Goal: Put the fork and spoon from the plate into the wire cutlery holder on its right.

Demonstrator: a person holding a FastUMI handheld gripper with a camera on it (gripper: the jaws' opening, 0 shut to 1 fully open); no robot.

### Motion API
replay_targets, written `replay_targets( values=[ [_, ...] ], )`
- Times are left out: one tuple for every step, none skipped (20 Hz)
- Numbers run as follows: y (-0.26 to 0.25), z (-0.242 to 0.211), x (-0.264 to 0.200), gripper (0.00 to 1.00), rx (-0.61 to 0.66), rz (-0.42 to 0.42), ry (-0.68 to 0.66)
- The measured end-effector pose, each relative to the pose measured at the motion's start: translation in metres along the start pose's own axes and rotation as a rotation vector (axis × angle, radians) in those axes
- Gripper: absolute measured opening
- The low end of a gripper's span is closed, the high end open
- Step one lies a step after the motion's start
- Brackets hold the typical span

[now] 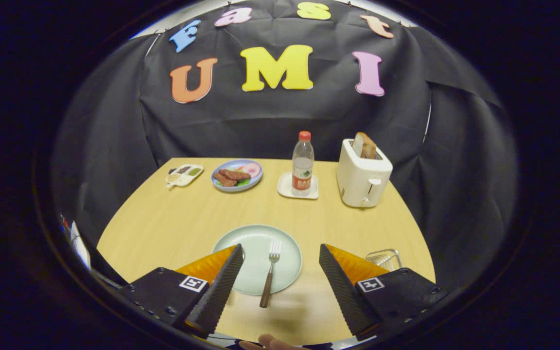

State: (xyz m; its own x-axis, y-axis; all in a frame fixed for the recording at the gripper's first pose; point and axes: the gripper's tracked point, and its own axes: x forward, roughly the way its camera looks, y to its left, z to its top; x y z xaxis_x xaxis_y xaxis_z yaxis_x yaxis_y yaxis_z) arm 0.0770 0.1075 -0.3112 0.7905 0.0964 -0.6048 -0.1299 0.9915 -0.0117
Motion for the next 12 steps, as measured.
replay_targets(
  values=[
    [0.002, -0.009, 0.012, 0.96, 0.000, -0.004, 0.024],
    [0.003, -0.020, 0.023, 0.96, -0.009, -0.025, 0.044],
    [0.005, -0.031, 0.036, 0.95, -0.025, -0.037, 0.069],
    [0.011, -0.042, 0.046, 0.94, -0.032, -0.030, 0.096],
    [0.015, -0.052, 0.053, 0.87, -0.028, -0.028, 0.119],
    [0.021, -0.059, 0.060, 0.86, -0.013, -0.016, 0.141],
    [0.025, -0.065, 0.066, 0.84, -0.002, -0.010, 0.164],
    [0.029, -0.072, 0.074, 0.83, 0.009, -0.009, 0.182],
    [0.033, -0.077, 0.080, 0.83, 0.017, -0.012, 0.200],
    [0.035, -0.082, 0.083, 0.82, 0.028, -0.022, 0.220],
    [0.036, -0.087, 0.086, 0.81, 0.039, -0.034, 0.234],
    [0.036, -0.088, 0.091, 0.77, 0.052, -0.050, 0.232]
  ],
)
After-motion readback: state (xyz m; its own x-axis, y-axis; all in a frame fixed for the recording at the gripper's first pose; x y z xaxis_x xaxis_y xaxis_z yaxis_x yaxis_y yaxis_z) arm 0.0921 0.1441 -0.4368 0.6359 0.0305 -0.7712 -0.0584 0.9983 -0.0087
